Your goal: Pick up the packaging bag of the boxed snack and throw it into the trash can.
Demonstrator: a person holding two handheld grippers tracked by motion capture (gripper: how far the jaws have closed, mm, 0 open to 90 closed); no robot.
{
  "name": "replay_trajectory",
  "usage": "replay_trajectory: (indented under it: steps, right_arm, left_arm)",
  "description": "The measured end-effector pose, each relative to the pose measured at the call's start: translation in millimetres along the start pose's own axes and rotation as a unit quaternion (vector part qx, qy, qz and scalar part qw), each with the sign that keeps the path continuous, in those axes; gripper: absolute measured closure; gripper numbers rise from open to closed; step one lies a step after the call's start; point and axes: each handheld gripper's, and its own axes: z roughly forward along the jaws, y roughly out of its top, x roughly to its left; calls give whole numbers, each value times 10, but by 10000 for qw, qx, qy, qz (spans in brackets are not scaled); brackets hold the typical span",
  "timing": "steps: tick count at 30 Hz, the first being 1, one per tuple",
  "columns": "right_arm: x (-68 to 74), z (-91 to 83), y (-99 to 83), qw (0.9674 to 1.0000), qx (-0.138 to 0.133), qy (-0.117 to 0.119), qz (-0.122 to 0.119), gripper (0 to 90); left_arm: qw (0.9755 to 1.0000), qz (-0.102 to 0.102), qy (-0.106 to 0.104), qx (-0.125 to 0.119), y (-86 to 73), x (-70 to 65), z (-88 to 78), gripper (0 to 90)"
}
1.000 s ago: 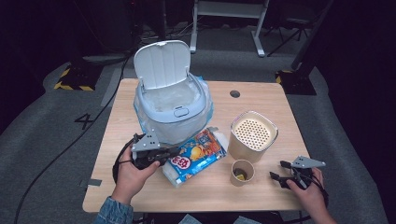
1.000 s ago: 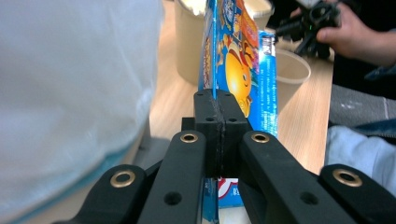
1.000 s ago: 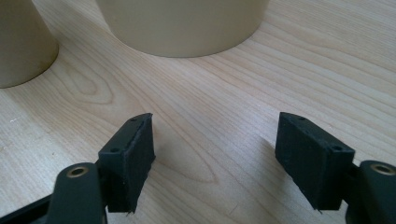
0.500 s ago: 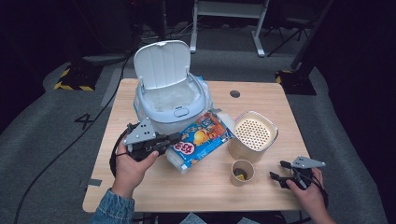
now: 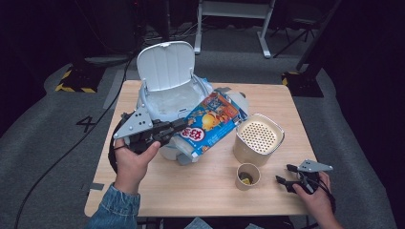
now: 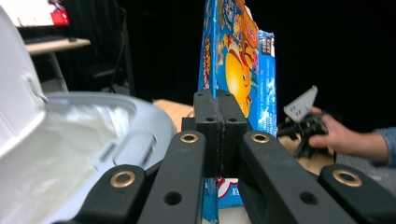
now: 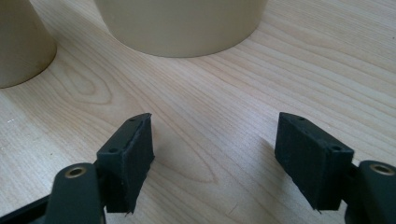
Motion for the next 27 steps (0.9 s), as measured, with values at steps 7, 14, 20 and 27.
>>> replay_trajectory:
  steps: [7, 14, 20, 27]
  right_arm:
    - [0, 0, 0, 10000, 1, 1, 2, 284]
    - [-2, 1, 0, 10000, 3, -2, 4, 284]
    - [-2, 1, 0, 10000, 3, -4, 4, 284]
    - [-2, 1, 0, 10000, 3, -4, 3, 284]
  left_arm:
    - [9990, 51, 363, -273, 176, -1, 1, 894]
    - [9980, 26, 448, -444, 323, 63, 36, 893]
    - [9970, -8, 599, -495, 436, 117, 99, 893]
    - [9948, -40, 802, -625, 524, 200, 131, 893]
